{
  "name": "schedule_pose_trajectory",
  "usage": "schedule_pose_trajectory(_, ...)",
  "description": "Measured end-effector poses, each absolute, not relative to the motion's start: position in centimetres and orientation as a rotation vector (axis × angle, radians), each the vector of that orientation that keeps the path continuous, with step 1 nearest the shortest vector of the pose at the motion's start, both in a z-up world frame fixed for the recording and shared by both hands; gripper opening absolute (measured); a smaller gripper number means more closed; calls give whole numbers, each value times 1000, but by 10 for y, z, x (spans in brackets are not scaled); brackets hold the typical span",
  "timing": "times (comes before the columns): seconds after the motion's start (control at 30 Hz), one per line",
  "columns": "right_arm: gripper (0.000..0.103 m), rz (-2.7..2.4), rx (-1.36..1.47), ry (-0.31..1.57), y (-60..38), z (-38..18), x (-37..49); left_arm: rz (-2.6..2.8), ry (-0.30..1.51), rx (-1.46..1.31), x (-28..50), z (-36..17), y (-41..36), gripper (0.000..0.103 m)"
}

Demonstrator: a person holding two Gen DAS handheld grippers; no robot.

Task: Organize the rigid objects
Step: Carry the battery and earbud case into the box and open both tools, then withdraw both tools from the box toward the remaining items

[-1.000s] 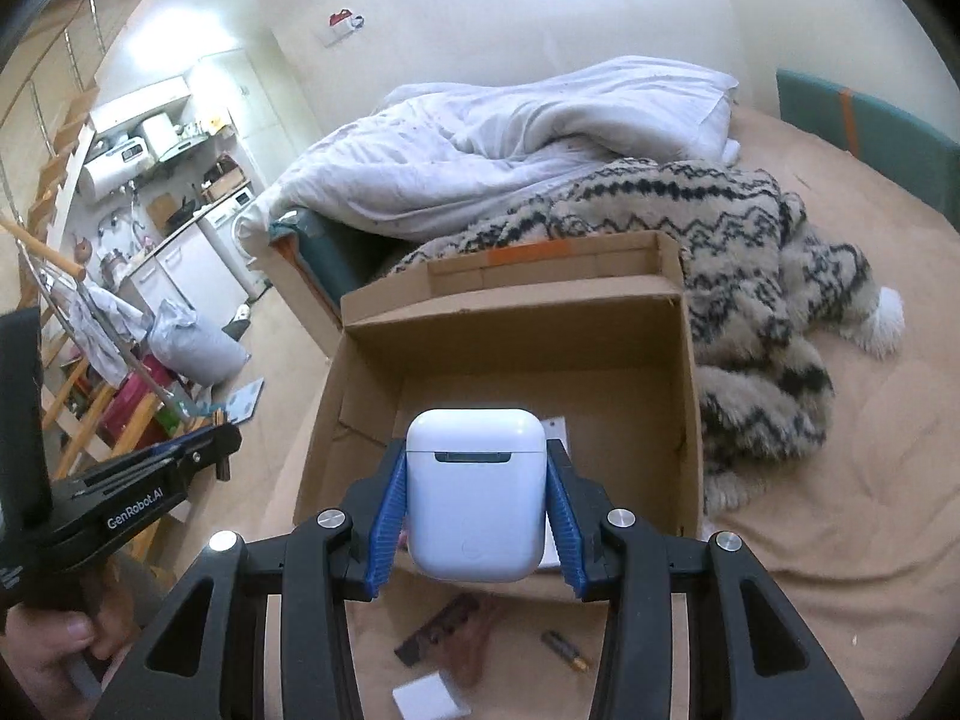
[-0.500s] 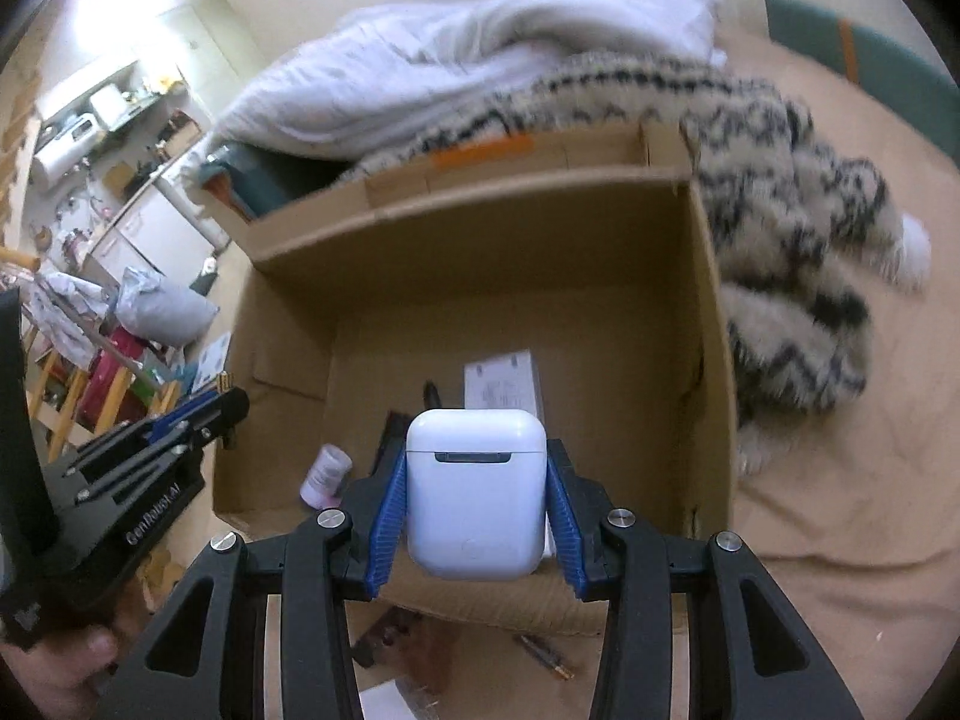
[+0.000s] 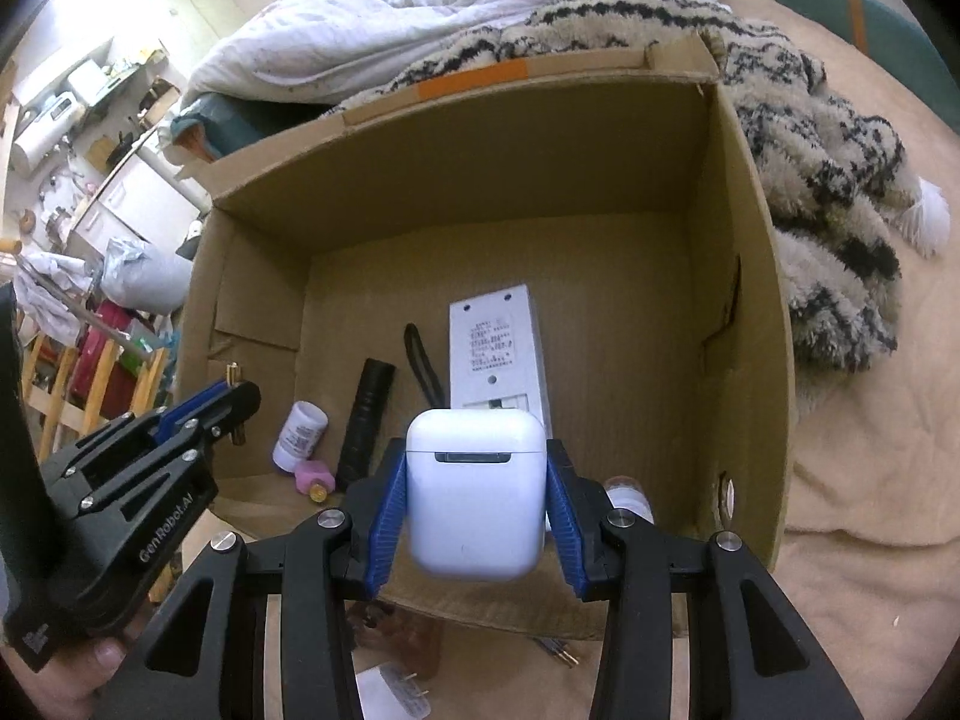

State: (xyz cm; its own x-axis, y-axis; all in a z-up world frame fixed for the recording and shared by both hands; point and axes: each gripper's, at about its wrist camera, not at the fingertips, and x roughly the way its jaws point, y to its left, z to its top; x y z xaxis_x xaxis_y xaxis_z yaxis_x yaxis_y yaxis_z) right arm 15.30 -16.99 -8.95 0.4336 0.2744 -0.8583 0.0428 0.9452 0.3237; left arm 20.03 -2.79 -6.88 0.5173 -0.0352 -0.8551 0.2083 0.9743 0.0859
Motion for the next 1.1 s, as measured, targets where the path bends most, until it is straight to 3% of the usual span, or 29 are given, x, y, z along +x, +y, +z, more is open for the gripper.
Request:
schedule_pose_trajectory(0.63,45,131,327,1138,-171,-96,156,-141,1054,190,201,-75,-28,10)
schedule_pose_trajectory(0.7,45,131,326,1131,-172,-95,155,-145,1054,191,201,-74,-28,19)
schedule_pose_trajectory(0.77,45,131,330,1121,-173,-93,156,-148,1049,182,200,-72,-28,37)
schedule_pose_trajectory(0.8,45,130,334,1119,-174,-93,156,-146,1040,177,199,-70,-27,52)
schedule_pose_trajectory(0.83,45,130,339,1119,-175,-93,156,-143,1023,171,198,-68,-26,57)
schedule_pose_trajectory(1.0,49,131,364,1098,-179,-90,156,-148,997,175,197,-62,-27,57)
schedule_pose_trajectory(1.03,53,131,369,1089,-180,-89,156,-148,999,174,197,-62,-27,57)
schedule_pose_trajectory(1.07,67,133,381,1079,-182,-87,155,-149,1001,173,197,-62,-26,57)
schedule_pose_trajectory(1.1,71,138,400,1067,-183,-85,155,-149,1002,173,197,-62,-26,57)
